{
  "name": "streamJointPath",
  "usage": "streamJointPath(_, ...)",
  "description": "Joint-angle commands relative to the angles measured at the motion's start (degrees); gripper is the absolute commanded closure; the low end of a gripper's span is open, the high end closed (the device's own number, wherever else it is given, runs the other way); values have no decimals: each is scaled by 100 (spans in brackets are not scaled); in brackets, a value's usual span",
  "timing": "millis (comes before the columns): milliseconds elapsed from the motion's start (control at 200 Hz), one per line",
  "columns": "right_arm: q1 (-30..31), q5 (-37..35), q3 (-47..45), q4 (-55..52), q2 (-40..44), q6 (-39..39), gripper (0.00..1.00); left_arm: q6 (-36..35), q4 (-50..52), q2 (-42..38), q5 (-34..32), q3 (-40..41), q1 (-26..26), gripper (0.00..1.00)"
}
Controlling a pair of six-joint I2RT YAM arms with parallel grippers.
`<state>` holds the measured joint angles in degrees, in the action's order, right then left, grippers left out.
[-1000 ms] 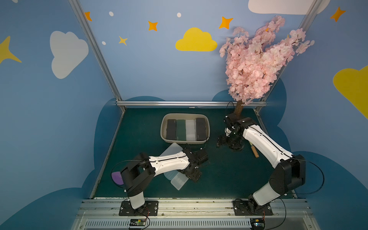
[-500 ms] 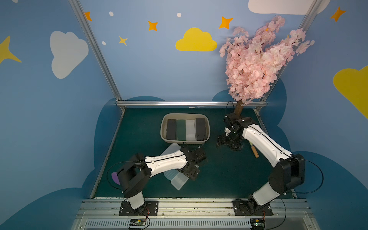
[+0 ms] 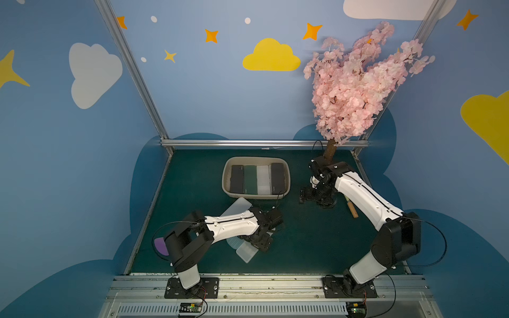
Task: Put the pencil case into the storage box
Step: Pick up the pencil case from the center of the board.
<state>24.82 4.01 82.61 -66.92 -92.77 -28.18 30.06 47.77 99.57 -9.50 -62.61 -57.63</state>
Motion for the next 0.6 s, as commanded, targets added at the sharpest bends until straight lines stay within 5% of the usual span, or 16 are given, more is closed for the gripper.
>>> streamJointPath(0, -49, 42, 73, -139, -90, 128, 4, 209, -67, 152, 425, -99, -182, 6)
streamJointPath(596, -223, 254, -127, -63, -58, 375, 4, 748, 300, 846, -15, -840, -468, 6)
